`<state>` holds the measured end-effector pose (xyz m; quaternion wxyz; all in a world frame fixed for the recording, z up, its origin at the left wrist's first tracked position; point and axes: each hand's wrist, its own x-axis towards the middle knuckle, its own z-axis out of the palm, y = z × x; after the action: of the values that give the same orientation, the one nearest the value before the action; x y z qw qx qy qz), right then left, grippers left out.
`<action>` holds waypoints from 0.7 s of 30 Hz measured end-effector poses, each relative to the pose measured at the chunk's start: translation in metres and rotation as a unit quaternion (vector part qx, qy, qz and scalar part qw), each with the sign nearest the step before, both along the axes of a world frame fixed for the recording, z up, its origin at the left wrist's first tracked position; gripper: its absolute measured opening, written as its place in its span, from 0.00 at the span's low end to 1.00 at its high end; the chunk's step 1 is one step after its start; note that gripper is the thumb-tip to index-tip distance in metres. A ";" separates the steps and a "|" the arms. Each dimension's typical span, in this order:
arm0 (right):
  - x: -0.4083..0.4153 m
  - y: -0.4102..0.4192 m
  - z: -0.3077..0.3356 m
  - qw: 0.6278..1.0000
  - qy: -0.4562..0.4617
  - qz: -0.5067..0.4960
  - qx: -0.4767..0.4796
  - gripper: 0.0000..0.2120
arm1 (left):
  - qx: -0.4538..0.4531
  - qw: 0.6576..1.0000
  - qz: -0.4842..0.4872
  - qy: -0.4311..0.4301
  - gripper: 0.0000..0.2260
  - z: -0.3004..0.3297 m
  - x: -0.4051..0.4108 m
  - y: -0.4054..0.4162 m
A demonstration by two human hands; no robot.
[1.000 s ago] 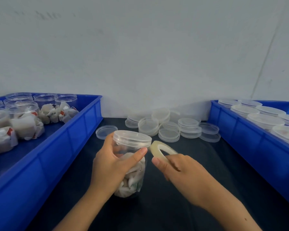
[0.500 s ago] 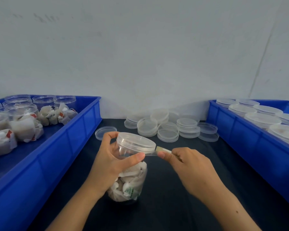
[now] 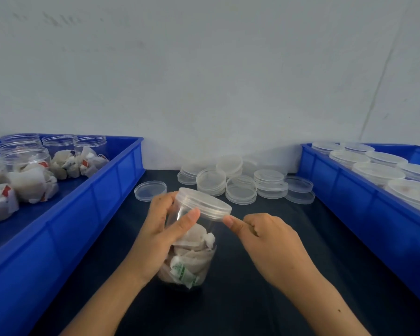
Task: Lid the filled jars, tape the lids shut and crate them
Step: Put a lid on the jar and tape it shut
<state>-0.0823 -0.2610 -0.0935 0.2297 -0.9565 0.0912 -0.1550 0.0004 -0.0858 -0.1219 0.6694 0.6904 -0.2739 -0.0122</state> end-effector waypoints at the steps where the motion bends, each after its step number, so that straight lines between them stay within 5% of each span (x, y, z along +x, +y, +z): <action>1: 0.000 0.001 -0.001 1.000 -0.005 -0.001 -0.003 0.28 | 0.002 1.000 0.018 -0.013 0.24 0.000 -0.001 0.000; 6: 0.001 0.011 -0.008 1.000 -0.023 0.011 0.009 0.25 | 0.044 0.990 0.091 -0.094 0.23 -0.001 -0.011 -0.005; 11: 0.001 0.022 -0.012 0.996 -0.050 0.070 0.029 0.22 | 0.077 0.975 0.189 -0.094 0.42 -0.006 -0.011 -0.011; 21: -0.001 0.004 -0.001 0.997 -0.001 0.076 -0.001 0.30 | -0.002 0.980 0.192 -0.057 0.34 -0.008 0.002 -0.006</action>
<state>-0.0838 -0.2568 -0.0940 0.2398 -0.9608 0.0175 -0.1379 0.0027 -0.0920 -0.1302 0.6440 0.7284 -0.1736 0.1566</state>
